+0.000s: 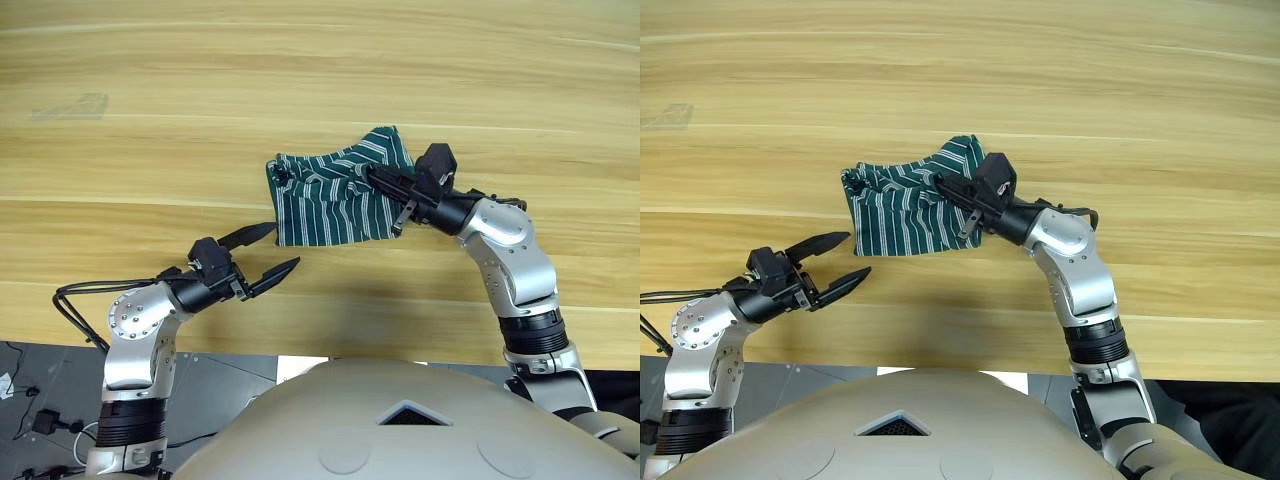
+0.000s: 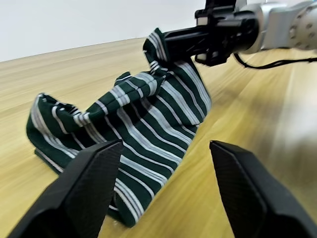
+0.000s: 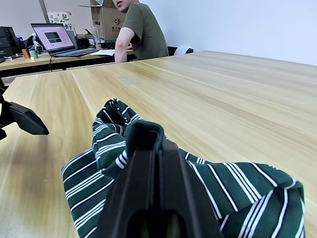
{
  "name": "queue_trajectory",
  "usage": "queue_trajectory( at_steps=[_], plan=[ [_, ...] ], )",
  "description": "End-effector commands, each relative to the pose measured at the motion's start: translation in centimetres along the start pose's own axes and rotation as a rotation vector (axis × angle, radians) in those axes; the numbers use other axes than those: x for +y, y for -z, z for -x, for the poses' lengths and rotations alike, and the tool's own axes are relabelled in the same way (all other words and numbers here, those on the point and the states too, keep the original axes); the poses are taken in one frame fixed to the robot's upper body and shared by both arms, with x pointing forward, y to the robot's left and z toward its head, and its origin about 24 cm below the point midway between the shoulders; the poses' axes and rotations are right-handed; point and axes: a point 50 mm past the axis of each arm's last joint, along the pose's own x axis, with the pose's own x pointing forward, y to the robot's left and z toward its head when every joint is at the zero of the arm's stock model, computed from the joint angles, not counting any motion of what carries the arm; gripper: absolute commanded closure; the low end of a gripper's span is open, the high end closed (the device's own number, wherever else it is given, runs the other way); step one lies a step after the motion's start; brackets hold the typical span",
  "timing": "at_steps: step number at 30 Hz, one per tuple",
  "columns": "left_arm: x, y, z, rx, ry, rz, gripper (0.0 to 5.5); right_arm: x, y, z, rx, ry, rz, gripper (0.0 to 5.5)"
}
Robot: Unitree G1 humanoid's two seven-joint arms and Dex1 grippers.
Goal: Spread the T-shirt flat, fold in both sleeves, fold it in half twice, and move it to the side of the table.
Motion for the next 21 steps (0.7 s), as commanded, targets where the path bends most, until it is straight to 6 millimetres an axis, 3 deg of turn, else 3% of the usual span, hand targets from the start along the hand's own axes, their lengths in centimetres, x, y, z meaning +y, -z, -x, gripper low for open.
queue_trajectory(
  at_steps=[1,8,15,21],
  plan=[
    [2.1,0.2,-1.5,0.021,-0.162,-0.124,2.22,-0.7,-0.7,-0.2,-0.026,0.036,-0.013,5.47],
    [2.4,-0.1,-4.7,-0.030,-0.160,-0.169,2.22,-2.1,-0.6,-0.7,-0.018,0.135,-0.054,5.47],
    [1.5,0.5,-6.6,-0.026,-0.086,-0.175,2.22,-3.9,0.8,-2.9,0.049,0.216,-0.105,5.47],
    [1.4,0.7,-6.7,-0.035,-0.076,-0.162,2.22,-6.1,0.4,-3.1,-0.016,0.355,-0.096,4.37]
  ],
)
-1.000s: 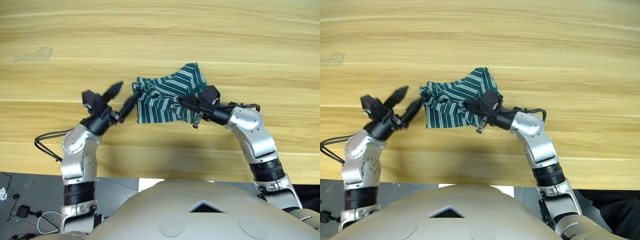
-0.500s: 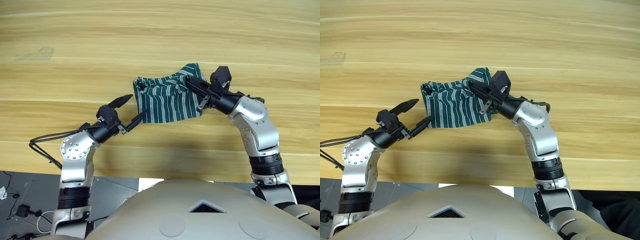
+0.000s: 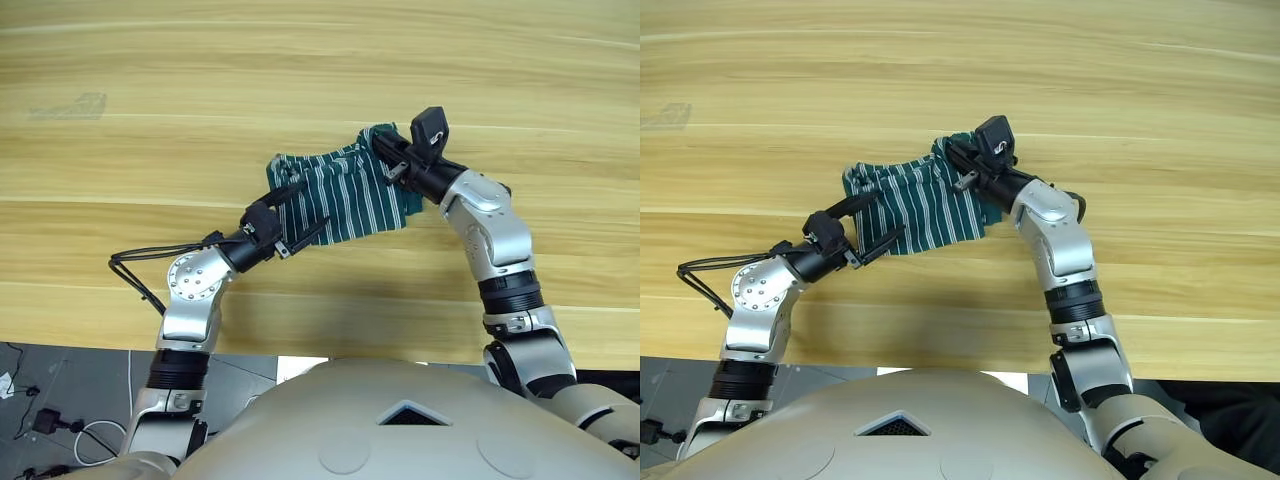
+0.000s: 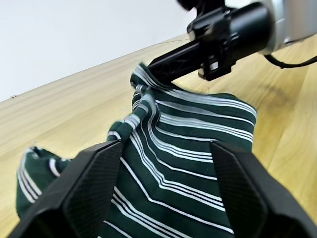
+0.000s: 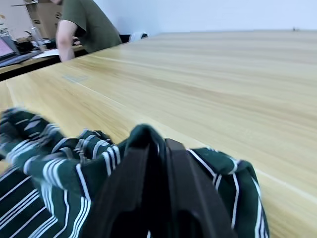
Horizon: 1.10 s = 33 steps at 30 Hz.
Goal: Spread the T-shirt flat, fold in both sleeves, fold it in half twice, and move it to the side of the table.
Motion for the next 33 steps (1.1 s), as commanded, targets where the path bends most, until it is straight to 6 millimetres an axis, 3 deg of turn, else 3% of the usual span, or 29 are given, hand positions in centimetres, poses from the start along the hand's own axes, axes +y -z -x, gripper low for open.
queue_trajectory(
  at_steps=[1,6,9,11,13,20,24,26,28,30,33],
  plan=[
    [0.0,0.2,-0.1,-0.003,0.007,-0.002,2.22,-1.7,-1.9,-0.4,-0.111,0.115,0.029,4.24],
    [-0.5,0.6,-0.6,-0.008,0.022,0.012,2.22,-2.7,-3.6,0.0,-0.270,0.244,0.039,3.99],
    [1.1,0.7,-1.4,-0.008,-0.097,-0.011,2.22,-2.6,-3.9,0.3,-0.313,0.269,0.077,3.99],
    [3.2,0.6,-2.4,0.002,-0.220,-0.034,2.22,-2.3,-3.5,0.2,-0.280,0.250,0.105,3.99],
    [4.2,-0.1,-3.2,-0.020,-0.259,-0.044,2.22,-1.9,-2.9,0.0,-0.239,0.218,0.135,3.99],
    [3.9,-0.3,-4.0,-0.041,-0.238,-0.051,2.22,-1.4,-0.7,0.3,-0.084,0.144,0.161,3.99],
    [3.3,-0.2,-3.9,-0.048,-0.217,-0.038,2.22,-5.8,-1.1,2.1,0.043,0.231,0.330,3.99],
    [3.2,0.0,-3.9,-0.048,-0.221,-0.039,2.22,-9.0,-3.0,3.5,0.078,0.306,0.445,3.99],
    [4.1,-0.1,-3.3,-0.054,-0.313,-0.042,2.22,-10.1,-5.5,4.2,0.031,0.326,0.526,3.99],
    [6.1,-0.9,-2.3,-0.097,-0.516,-0.060,2.22,-8.5,-6.3,3.3,-0.020,0.228,0.605,3.99],
    [9.3,-3.4,0.0,-0.253,-0.867,-0.065,2.22,-4.0,-5.2,0.7,-0.048,-0.005,0.714,3.99]
  ],
)
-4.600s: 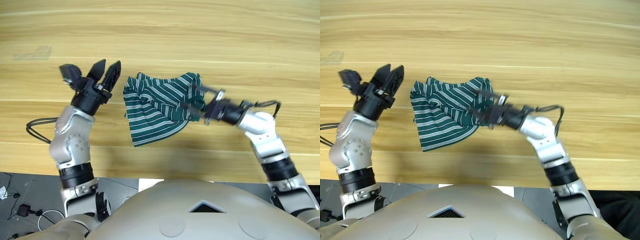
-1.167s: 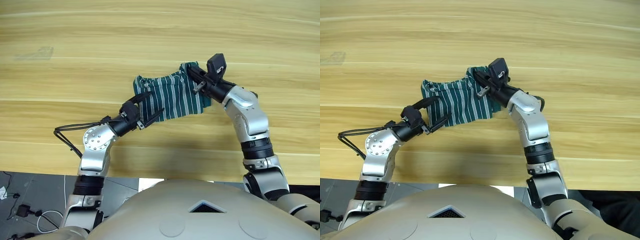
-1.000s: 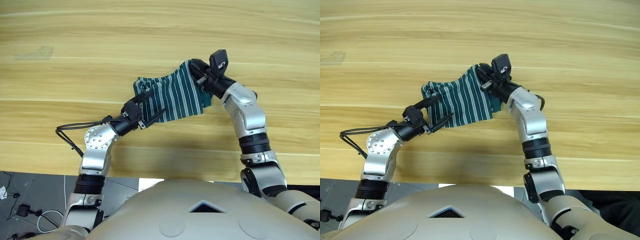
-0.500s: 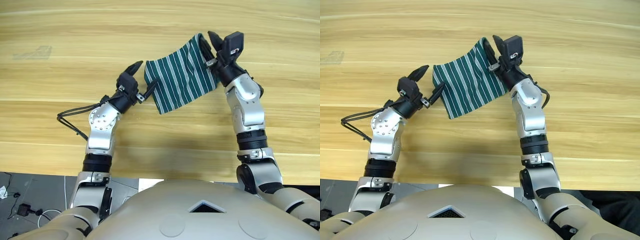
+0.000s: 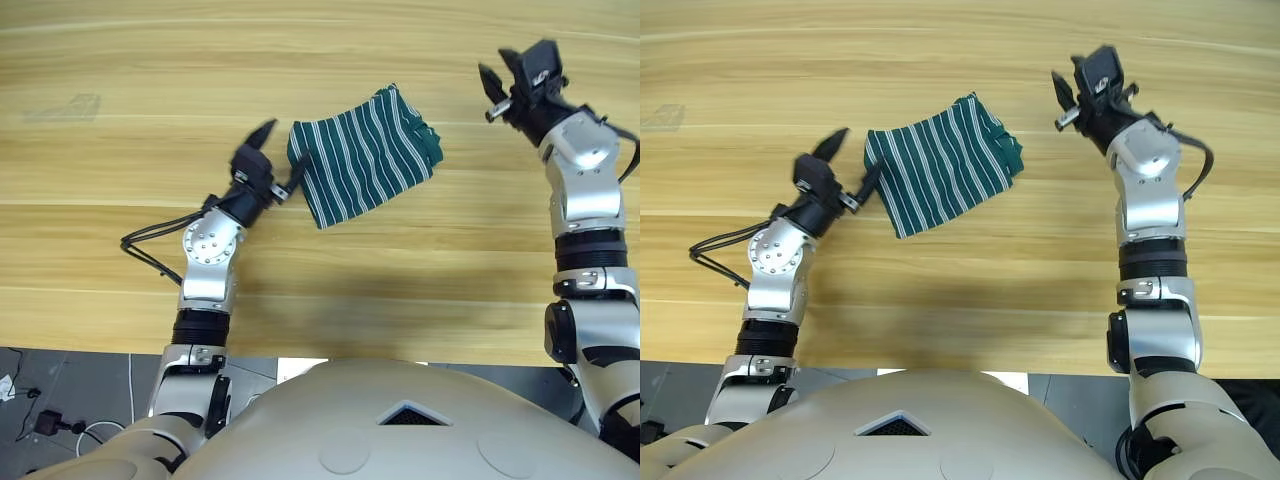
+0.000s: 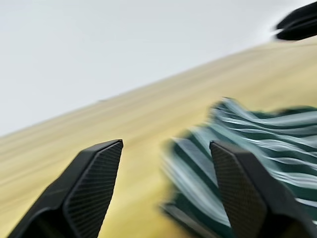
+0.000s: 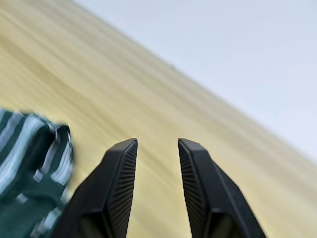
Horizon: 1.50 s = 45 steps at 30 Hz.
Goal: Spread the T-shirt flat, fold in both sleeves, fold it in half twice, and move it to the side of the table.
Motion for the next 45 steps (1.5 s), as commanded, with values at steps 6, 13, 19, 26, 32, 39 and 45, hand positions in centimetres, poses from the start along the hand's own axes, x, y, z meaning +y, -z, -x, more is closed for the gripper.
queue_trajectory(
  at_steps=[6,13,19,26,32,39,45],
  plan=[
    [5.7,-5.6,0.9,-0.290,-0.497,0.030,2.22,11.3,-2.8,-5.6,-0.115,-0.480,0.258,3.99],
    [4.8,-5.7,1.1,-0.285,-0.469,0.072,2.22,12.3,0.3,-8.6,0.155,-0.496,0.563,3.99],
    [4.1,-5.7,0.9,-0.277,-0.443,0.084,2.22,8.5,3.3,-7.6,0.379,-0.370,0.706,3.99],
    [3.6,-5.8,1.7,-0.272,-0.447,0.074,2.22,-4.4,11.4,3.9,0.767,0.397,-0.121,3.99],
    [2.9,-5.9,1.6,-0.267,-0.432,0.073,2.22,-5.6,15.1,11.1,0.858,0.616,-0.315,3.99],
    [2.4,-5.3,1.3,-0.245,-0.411,0.078,2.22,-6.8,12.9,9.5,0.497,0.687,-0.393,3.99],
    [1.2,-6.8,0.7,-0.350,-0.404,0.067,2.22,-10.0,-0.8,7.8,-0.450,0.945,0.097,3.99]
  ],
)
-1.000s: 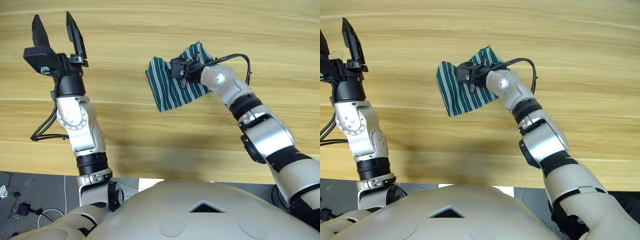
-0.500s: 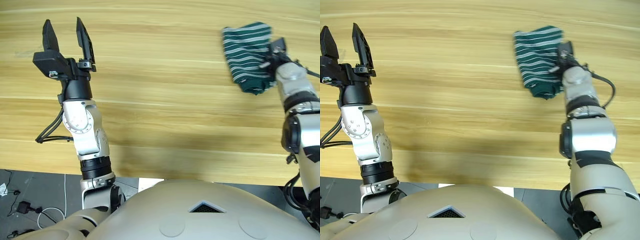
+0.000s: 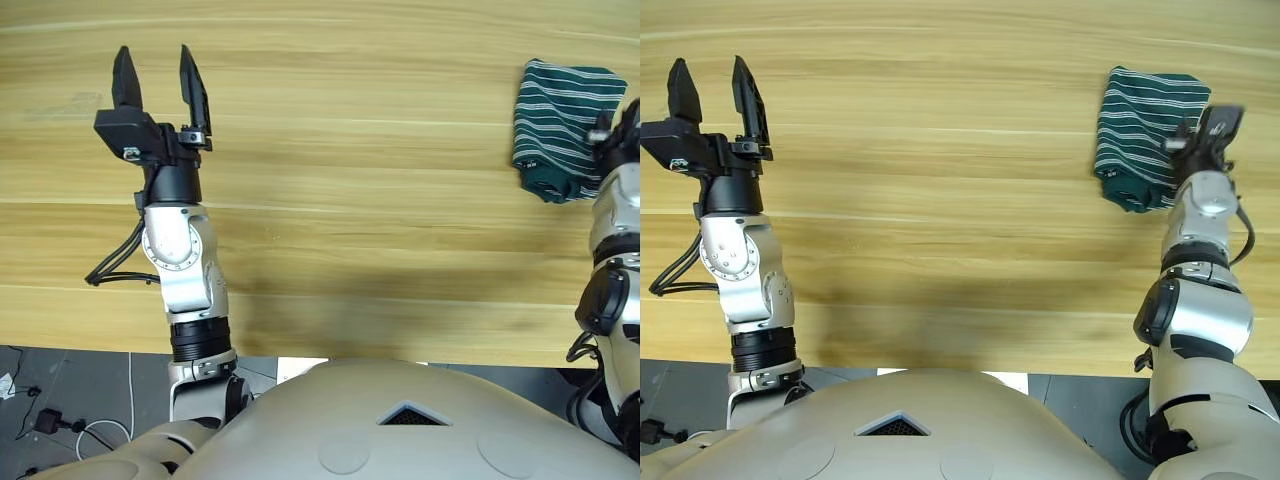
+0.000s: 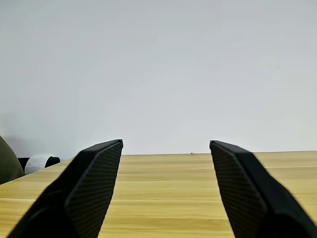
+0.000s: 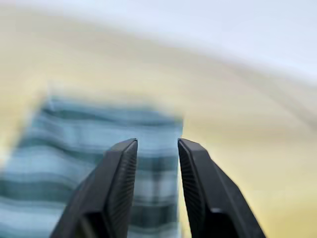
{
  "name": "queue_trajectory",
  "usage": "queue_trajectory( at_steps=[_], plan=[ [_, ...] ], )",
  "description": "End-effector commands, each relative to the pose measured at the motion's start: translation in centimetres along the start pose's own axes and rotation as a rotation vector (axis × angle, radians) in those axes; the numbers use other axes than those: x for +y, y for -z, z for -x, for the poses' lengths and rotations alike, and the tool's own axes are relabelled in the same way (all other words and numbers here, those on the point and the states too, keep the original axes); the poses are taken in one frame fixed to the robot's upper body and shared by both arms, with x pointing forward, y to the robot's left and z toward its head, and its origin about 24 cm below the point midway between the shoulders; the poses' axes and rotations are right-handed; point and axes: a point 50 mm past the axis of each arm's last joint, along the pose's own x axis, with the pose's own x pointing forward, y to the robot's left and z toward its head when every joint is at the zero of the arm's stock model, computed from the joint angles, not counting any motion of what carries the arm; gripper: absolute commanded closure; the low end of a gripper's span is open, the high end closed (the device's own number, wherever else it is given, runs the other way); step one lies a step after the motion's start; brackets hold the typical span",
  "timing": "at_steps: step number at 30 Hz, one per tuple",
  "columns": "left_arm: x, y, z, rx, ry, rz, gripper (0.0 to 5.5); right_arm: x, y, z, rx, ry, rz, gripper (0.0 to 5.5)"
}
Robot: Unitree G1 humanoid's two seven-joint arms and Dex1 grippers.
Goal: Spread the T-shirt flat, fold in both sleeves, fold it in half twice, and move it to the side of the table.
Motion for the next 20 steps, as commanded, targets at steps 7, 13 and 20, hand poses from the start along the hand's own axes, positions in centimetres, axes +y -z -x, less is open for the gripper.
queue_trajectory(
  at_steps=[7,13,20],
  plan=[
    [-6.0,1.3,1.2,0.014,0.142,-0.002,2.22,14.0,-5.2,9.0,-0.601,-0.159,-0.222,3.99],
    [-5.1,1.9,1.7,-0.004,0.117,-0.042,2.22,14.8,-4.4,9.8,-0.530,-0.218,-0.245,3.99],
    [-4.5,2.4,1.8,0.006,0.080,-0.058,2.22,14.7,-3.8,9.3,-0.452,-0.223,-0.292,3.99]
  ],
)
